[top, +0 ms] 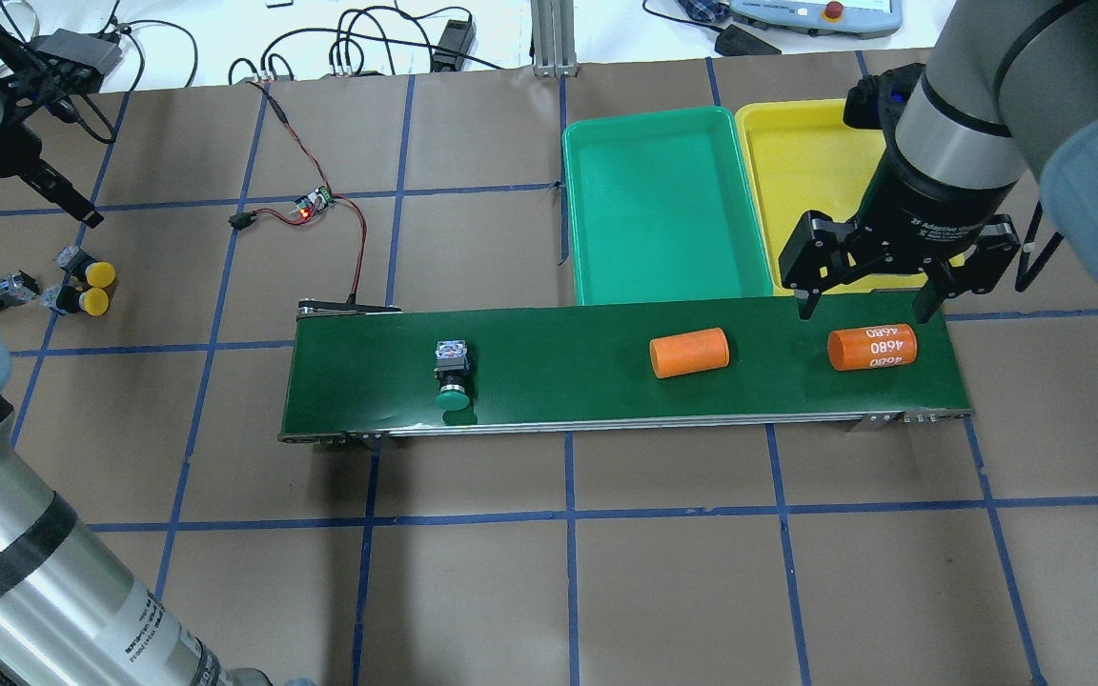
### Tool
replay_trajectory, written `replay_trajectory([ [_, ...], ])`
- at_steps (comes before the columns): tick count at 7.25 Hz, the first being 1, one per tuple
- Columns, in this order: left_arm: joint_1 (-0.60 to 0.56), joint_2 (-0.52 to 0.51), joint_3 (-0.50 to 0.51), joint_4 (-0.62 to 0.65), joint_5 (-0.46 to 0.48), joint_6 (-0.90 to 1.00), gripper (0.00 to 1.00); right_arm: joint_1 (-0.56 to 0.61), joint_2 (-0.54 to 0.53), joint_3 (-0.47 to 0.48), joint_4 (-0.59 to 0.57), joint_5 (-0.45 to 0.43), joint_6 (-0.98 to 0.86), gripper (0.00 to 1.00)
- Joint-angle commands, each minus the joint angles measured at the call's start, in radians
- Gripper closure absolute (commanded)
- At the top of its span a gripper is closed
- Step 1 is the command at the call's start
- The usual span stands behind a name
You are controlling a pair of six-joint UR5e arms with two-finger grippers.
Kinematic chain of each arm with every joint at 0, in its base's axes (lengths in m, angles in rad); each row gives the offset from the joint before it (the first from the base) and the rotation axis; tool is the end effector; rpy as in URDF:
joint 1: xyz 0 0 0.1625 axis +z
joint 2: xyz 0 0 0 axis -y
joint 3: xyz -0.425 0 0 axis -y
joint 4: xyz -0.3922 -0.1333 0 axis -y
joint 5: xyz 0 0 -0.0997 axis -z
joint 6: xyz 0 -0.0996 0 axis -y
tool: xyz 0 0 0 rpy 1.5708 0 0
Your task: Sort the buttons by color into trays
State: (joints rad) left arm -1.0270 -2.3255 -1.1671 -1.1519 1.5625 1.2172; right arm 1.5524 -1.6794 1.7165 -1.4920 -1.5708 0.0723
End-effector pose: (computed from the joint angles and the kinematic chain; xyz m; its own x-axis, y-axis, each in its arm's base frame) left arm 0.2814 -0.7246 0.2446 -0.7807 0.6220 -0.0608 0.6243 0.7806 -0.0313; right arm 0.1253 -0.4358 0.4600 -0.9959 0.0901 0.0084 0.0904 0.9892 0.1153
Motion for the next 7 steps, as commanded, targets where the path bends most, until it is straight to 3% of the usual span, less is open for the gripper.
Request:
replay_trajectory([
  [1,0.004,-0.031,0.020,-0.003,-0.007,0.007,0.00,0.000,0.000,0.002,0.004,0.000,-0.006,0.00],
  [5,0.019,-0.037,0.023,-0.002,-0.033,0.007,0.00,0.000,0.017,0.000,-0.022,-0.035,0.000,0.00],
  [7,0.019,-0.037,0.023,-0.003,-0.033,0.007,0.00,0.003,0.117,0.000,-0.138,-0.028,0.004,0.00],
])
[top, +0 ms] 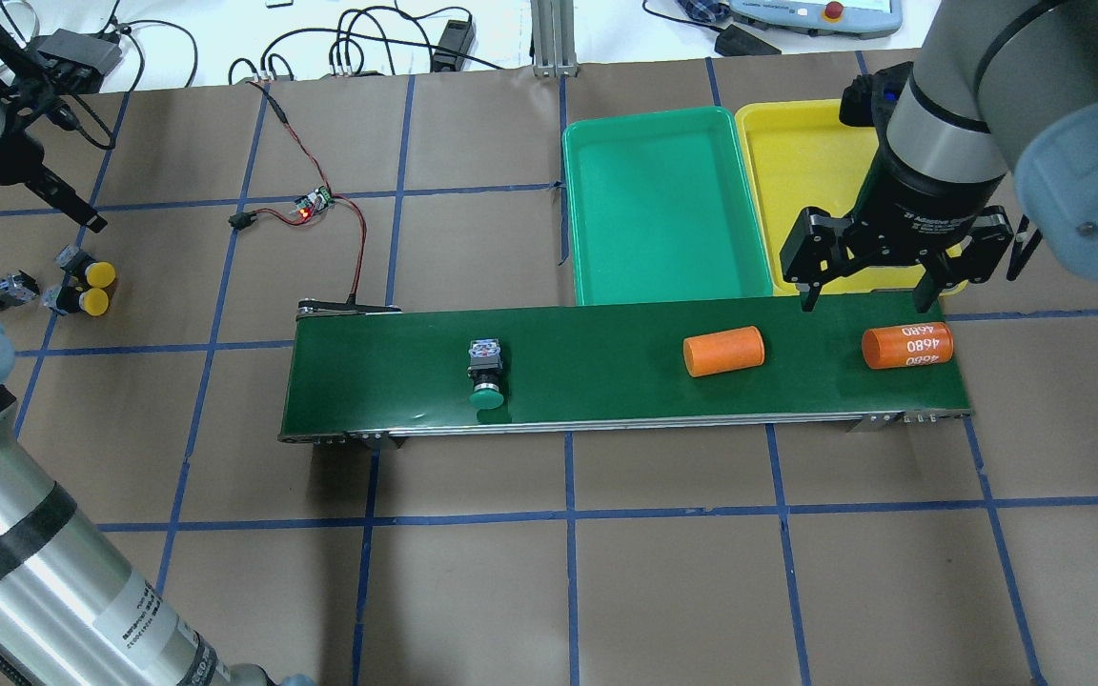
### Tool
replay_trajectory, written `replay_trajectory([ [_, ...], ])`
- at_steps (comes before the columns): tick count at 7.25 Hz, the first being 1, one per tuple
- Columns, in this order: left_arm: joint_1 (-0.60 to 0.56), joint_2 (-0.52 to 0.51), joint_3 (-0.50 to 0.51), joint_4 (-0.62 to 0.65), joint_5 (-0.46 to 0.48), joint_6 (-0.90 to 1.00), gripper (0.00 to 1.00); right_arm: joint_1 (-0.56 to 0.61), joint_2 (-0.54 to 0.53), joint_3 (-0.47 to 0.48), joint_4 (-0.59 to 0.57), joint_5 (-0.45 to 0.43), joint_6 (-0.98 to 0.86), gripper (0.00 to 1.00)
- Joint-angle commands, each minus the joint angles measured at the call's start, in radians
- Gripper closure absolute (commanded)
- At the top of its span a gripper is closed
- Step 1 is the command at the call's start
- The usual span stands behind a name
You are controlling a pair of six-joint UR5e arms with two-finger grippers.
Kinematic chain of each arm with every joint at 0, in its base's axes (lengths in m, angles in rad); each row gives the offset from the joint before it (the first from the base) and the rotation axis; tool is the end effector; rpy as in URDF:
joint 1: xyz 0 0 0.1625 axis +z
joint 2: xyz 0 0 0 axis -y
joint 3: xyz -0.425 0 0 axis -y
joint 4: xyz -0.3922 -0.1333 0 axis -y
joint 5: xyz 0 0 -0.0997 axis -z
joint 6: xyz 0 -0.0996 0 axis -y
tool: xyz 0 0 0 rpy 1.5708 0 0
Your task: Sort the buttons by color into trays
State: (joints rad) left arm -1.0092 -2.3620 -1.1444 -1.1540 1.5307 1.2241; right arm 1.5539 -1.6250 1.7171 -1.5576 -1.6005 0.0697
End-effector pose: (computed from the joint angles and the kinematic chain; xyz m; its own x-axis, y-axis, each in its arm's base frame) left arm 0.2957 -0.7277 0.2271 -0.7879 0.6148 -0.0353 0.6157 0.7860 -0.0553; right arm 0.1226 -0.4583 0.4413 -0.9959 0.0830 0.0368 0.0864 0.9909 0.1028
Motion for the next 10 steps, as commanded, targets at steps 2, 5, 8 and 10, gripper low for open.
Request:
replay_trajectory([
  [2,0.017,-0.013,0.000,-0.001,-0.017,0.006,0.00,0.005,0.068,-0.002,-0.081,0.002,0.005,0.00],
  [5,0.021,-0.040,-0.003,-0.004,-0.038,0.006,0.00,0.020,0.106,0.001,-0.134,0.005,0.005,0.00],
  [8,0.029,-0.043,-0.011,-0.062,-0.038,0.006,0.00,0.110,0.190,0.003,-0.235,0.010,0.045,0.00],
  [10,0.035,-0.049,-0.015,-0.065,-0.035,0.006,0.00,0.118,0.247,0.006,-0.297,0.005,0.041,0.00],
])
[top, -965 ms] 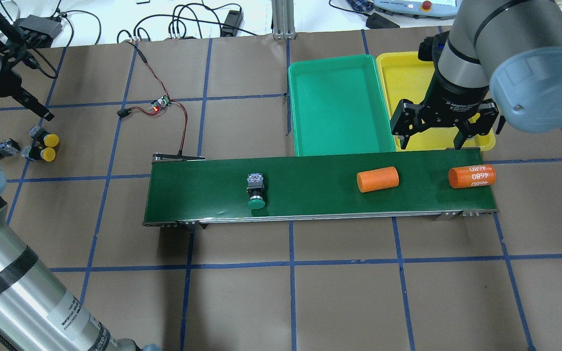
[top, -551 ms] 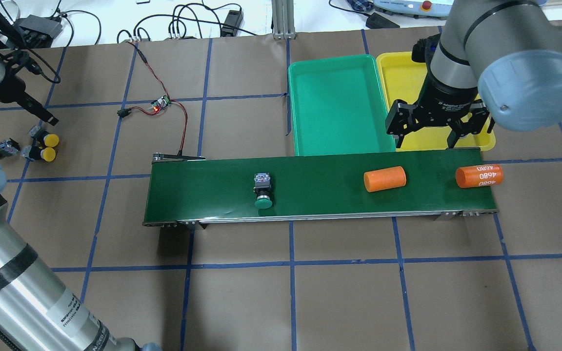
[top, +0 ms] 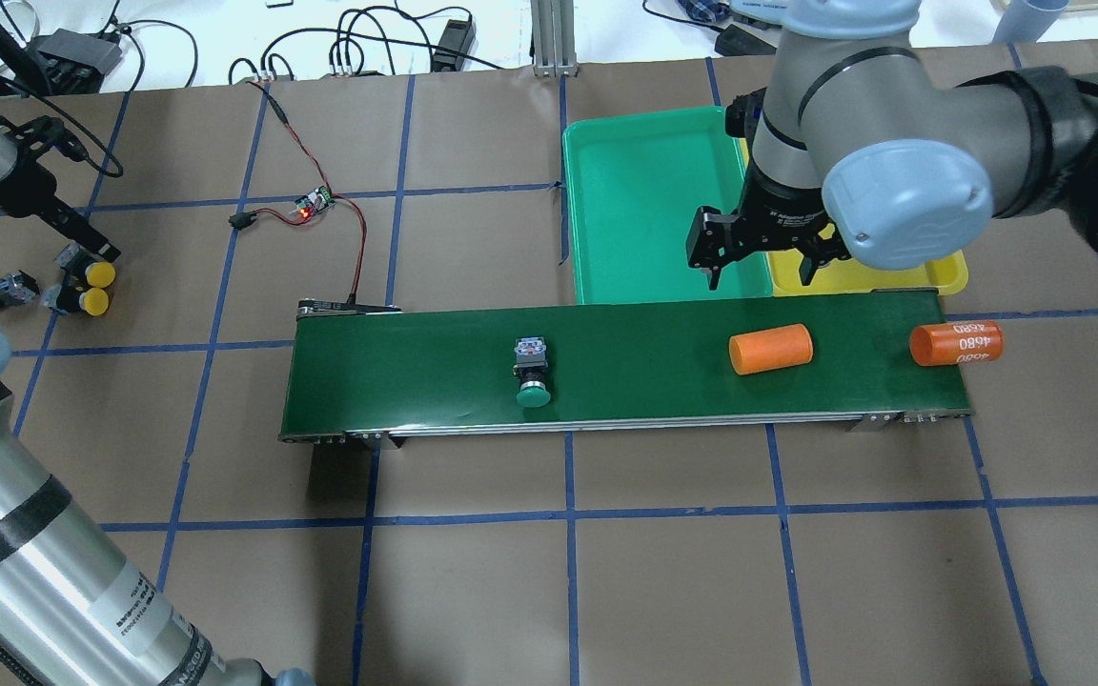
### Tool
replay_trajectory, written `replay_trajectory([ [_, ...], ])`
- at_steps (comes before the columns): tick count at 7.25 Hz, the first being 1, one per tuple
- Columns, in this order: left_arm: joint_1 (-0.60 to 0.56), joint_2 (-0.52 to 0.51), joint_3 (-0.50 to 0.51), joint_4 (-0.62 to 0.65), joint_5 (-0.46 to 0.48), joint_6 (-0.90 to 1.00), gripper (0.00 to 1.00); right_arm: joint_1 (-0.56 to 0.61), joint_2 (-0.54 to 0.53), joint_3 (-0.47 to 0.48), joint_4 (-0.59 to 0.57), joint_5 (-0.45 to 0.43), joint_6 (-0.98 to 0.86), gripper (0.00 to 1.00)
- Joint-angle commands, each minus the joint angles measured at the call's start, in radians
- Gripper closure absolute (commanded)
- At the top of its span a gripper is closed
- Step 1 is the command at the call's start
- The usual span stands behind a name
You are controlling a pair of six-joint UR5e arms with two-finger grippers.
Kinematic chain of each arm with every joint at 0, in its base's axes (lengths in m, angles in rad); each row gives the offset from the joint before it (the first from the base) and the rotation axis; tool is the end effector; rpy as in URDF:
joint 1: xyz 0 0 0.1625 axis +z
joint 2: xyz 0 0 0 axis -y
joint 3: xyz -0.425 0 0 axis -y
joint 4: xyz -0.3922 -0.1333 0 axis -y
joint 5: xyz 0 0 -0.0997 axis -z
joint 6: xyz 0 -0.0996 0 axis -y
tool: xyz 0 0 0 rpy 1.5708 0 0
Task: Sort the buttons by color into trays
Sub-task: 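Lower the right gripper toward the green tray above the belt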
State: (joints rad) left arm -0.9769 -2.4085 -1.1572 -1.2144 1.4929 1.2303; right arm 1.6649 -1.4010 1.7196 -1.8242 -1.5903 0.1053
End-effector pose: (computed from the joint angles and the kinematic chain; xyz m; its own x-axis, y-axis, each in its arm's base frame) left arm 0.3118 -0.7138 0.1797 -0.8012 0.5916 0.0897 0.5896 0.8061 -0.0506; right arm 0.1813 -0.5226 0.3527 -0.9996 0.0097 0.0262 0.0114 0.9980 0.0627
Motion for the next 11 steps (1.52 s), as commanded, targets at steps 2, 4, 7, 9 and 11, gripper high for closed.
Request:
replay_trajectory([
  [2,0.004,-0.004,-0.012,-0.020,0.001,0.000,0.00,0.053,0.022,0.002,-0.033,0.003,0.020,0.00],
  [4,0.004,-0.006,-0.013,-0.034,0.004,-0.002,0.00,0.059,0.023,0.005,-0.021,0.003,0.054,0.00],
  [7,0.020,-0.007,-0.007,-0.040,0.015,-0.003,0.00,0.064,0.023,0.008,-0.015,0.001,0.054,0.00],
  [9,0.020,-0.007,-0.013,-0.062,0.015,-0.008,0.00,0.065,0.023,0.011,-0.015,0.001,0.065,0.00],
  [11,0.020,-0.007,-0.010,-0.102,0.020,-0.018,0.00,0.076,0.030,0.011,-0.021,0.007,0.125,0.00],
])
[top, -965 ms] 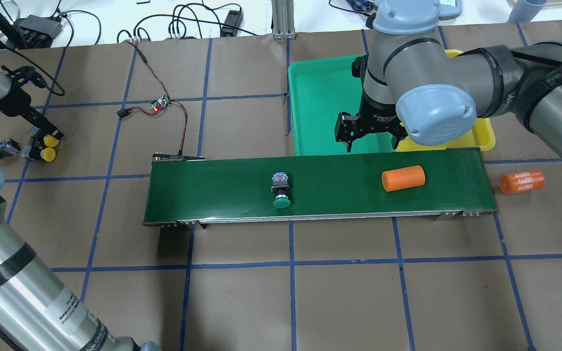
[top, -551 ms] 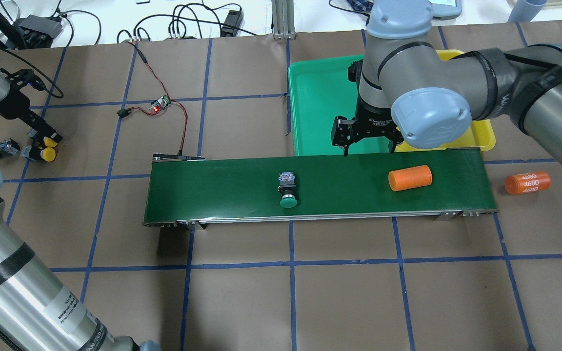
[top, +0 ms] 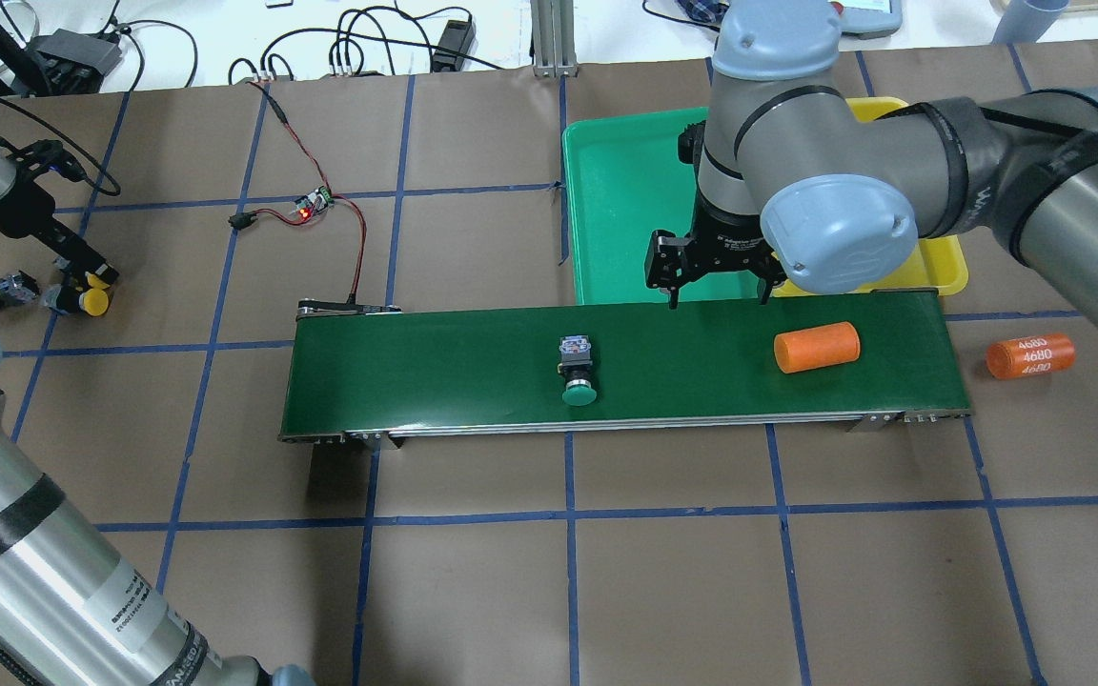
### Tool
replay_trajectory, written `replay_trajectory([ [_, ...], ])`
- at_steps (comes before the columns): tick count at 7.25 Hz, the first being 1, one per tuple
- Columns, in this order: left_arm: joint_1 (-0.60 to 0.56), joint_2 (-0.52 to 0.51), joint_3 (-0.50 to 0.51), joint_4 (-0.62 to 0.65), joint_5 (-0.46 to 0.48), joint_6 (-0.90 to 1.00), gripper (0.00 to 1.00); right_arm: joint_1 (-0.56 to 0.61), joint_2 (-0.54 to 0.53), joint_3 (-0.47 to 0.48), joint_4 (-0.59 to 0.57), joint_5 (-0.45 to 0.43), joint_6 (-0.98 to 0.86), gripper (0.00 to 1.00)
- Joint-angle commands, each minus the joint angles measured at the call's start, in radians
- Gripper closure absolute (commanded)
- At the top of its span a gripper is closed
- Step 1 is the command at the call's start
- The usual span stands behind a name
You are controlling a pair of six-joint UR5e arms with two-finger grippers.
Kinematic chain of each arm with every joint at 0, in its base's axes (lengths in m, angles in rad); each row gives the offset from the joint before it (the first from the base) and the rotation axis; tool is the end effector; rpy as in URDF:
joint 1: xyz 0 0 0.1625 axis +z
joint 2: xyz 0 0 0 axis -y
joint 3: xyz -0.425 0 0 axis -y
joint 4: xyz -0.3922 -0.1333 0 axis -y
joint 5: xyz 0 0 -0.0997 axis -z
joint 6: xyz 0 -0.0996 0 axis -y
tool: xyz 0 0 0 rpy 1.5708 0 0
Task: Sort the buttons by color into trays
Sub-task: 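Grasp green-capped button with right gripper while left carries yellow button to belt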
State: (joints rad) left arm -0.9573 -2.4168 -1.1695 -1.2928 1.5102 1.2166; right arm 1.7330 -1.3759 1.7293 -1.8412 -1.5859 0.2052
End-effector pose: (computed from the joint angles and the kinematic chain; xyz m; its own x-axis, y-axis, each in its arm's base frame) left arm 0.3202 -0.6968 0.1610 -0.8136 0.5541 0.1764 0.5631 0.8264 0.0015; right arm 0.2175 -0.5130 0.3362 -0.9987 0.0411 0.0316 0.0435 0.9960 0.0781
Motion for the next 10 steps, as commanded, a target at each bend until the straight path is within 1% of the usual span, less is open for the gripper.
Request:
replay_trajectory([
  [1,0.002,0.008,0.004,-0.026,0.039,-0.017,0.00,0.029,0.011,0.000,-0.018,0.004,0.025,0.00],
  [2,0.000,0.010,0.002,-0.026,0.048,-0.041,0.00,0.039,0.018,0.001,-0.016,0.004,0.043,0.00],
  [3,0.000,0.008,0.001,-0.026,0.050,-0.046,0.00,0.061,0.043,0.004,-0.020,0.026,0.074,0.00],
  [4,0.000,0.008,-0.001,-0.028,0.048,-0.072,0.00,0.095,0.078,0.010,-0.048,0.030,0.139,0.00],
  [5,0.000,0.013,-0.002,-0.029,0.048,-0.097,0.07,0.124,0.099,0.019,-0.070,0.032,0.214,0.00],
  [6,-0.001,0.019,0.001,-0.051,0.048,-0.098,0.48,0.132,0.112,0.022,-0.069,0.032,0.224,0.00],
  [7,-0.009,0.027,0.004,-0.065,0.050,-0.150,0.85,0.132,0.118,0.023,-0.070,0.046,0.224,0.00],
  [8,-0.017,0.041,0.004,-0.113,0.048,-0.207,1.00,0.132,0.130,0.021,-0.070,0.066,0.217,0.00],
  [9,-0.024,0.083,0.007,-0.222,0.042,-0.321,1.00,0.132,0.136,0.023,-0.070,0.066,0.215,0.00],
  [10,-0.046,0.135,-0.013,-0.291,0.035,-0.391,1.00,0.116,0.144,0.021,-0.070,0.063,0.203,0.00],
])
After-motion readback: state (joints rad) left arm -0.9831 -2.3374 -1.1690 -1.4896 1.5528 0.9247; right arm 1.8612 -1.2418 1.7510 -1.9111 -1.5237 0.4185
